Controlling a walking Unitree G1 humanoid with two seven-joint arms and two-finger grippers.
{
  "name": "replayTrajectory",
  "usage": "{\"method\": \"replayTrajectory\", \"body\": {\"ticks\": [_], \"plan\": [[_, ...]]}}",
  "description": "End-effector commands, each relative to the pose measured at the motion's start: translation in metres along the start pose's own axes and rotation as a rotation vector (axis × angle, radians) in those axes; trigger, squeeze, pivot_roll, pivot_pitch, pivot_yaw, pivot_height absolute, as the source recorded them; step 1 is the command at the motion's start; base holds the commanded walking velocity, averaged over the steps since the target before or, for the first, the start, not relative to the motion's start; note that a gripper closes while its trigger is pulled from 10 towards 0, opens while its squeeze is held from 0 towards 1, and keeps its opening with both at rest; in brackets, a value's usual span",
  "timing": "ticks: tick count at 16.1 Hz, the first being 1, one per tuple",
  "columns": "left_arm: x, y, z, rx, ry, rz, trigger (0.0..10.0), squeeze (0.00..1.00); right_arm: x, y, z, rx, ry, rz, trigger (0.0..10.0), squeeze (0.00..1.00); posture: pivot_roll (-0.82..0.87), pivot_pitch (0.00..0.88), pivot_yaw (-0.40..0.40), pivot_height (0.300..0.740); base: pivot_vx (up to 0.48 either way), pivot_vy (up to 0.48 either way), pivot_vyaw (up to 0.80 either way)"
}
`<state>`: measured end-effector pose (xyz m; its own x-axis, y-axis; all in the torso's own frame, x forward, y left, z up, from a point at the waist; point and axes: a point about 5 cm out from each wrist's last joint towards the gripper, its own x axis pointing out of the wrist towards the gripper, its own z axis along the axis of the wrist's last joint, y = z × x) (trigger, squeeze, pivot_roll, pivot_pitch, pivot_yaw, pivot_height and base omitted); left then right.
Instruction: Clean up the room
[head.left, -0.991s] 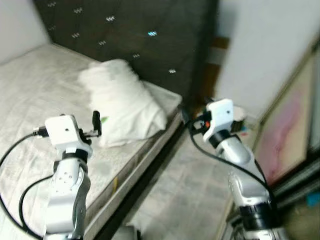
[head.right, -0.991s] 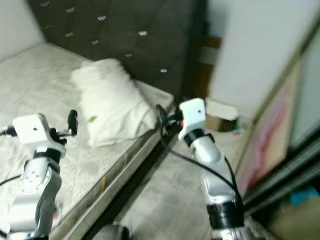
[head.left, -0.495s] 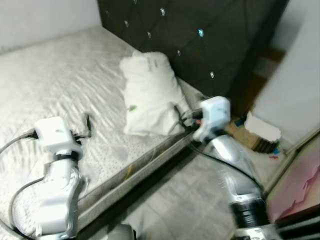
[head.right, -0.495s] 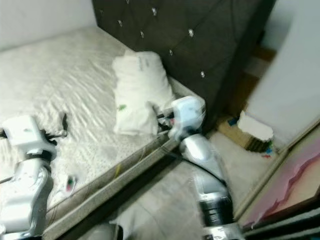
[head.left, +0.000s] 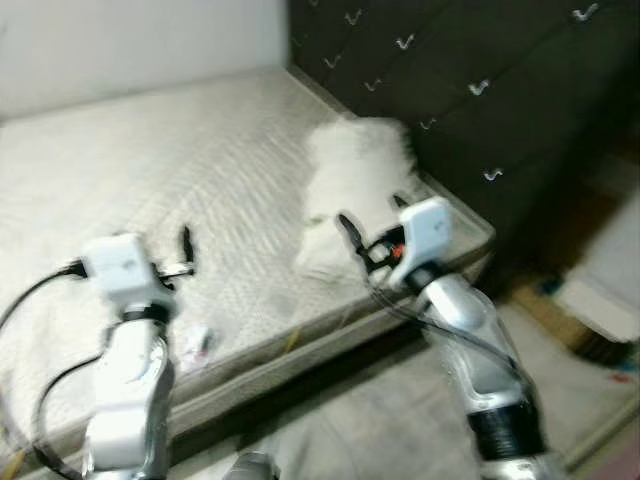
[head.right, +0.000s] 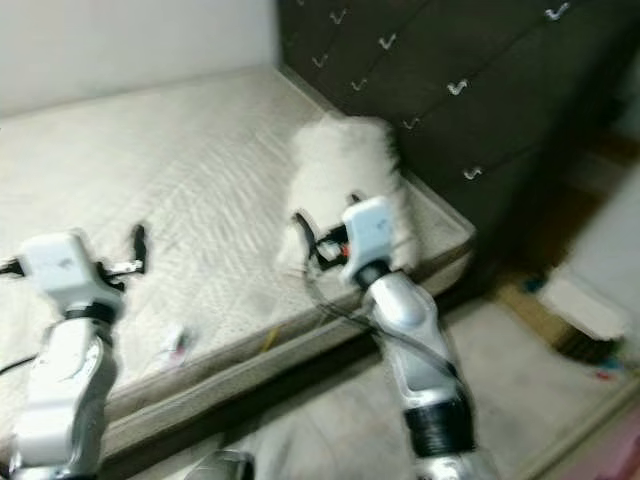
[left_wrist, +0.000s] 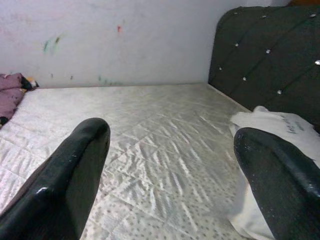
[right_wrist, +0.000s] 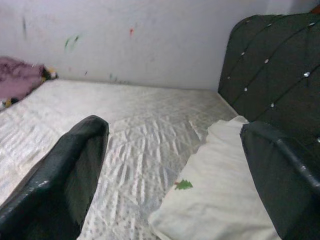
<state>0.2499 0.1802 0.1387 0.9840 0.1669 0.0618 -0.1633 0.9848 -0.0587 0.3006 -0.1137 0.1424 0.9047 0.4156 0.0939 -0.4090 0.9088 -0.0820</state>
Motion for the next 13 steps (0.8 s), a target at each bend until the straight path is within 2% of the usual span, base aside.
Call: {"method": "replayTrajectory", "body": {"ticks": [1, 10, 13], "plan": [[0.0003, 0.0043, 0.0024, 0.023, -0.011, 0.000, 10.0, 0.00, 0.0018, 0.0024, 0.0027, 0.004, -0.014, 0.005, 10.0, 0.00, 0.11, 0.011, -0.039, 0.740, 0.000, 0.000, 0.80], [-0.0014, 0.0027, 0.0026, -0.025, -0.015, -0.044, 10.0, 0.00, 0.0027, 0.0005, 0.0038, 0.020, -0.023, -0.006, 10.0, 0.00, 0.10, 0.021, -0.039, 0.740, 0.000, 0.000, 0.77], [-0.0026, 0.0015, 0.0031, -0.033, -0.020, -0.051, 10.0, 0.00, 0.0034, -0.0011, 0.0038, 0.026, -0.022, -0.015, 10.0, 0.00, 0.10, 0.024, -0.041, 0.740, 0.000, 0.000, 0.00]]}}
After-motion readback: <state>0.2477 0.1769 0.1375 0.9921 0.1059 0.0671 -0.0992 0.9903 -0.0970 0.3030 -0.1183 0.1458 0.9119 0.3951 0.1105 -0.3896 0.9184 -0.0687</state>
